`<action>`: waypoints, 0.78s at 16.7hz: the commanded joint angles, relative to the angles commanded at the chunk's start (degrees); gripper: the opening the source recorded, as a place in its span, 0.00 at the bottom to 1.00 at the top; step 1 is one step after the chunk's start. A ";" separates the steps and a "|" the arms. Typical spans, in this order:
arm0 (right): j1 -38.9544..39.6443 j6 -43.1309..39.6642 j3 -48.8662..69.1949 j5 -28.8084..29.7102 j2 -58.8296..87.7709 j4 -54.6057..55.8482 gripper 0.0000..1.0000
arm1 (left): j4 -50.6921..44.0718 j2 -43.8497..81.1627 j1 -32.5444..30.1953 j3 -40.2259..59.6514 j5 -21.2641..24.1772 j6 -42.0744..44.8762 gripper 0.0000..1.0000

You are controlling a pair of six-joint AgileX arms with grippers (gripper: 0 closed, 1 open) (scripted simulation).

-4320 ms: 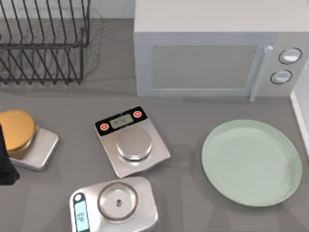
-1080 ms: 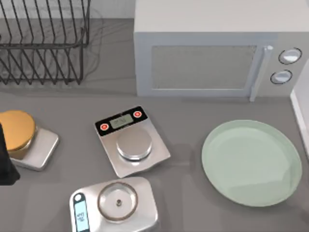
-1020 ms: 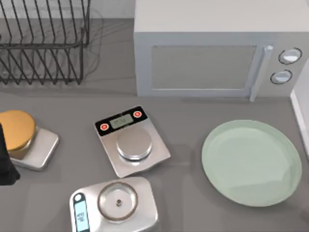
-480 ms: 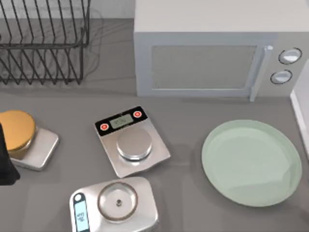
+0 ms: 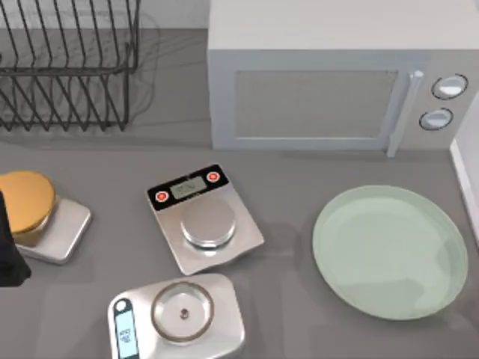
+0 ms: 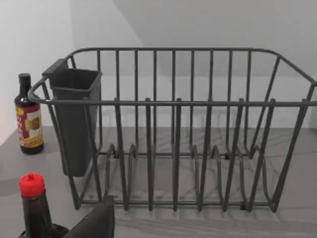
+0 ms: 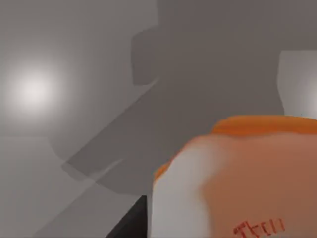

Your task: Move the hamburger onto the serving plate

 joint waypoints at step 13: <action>0.61 -0.37 11.17 -0.01 -5.82 -16.77 0.00 | 0.00 0.00 0.00 0.00 0.00 0.00 1.00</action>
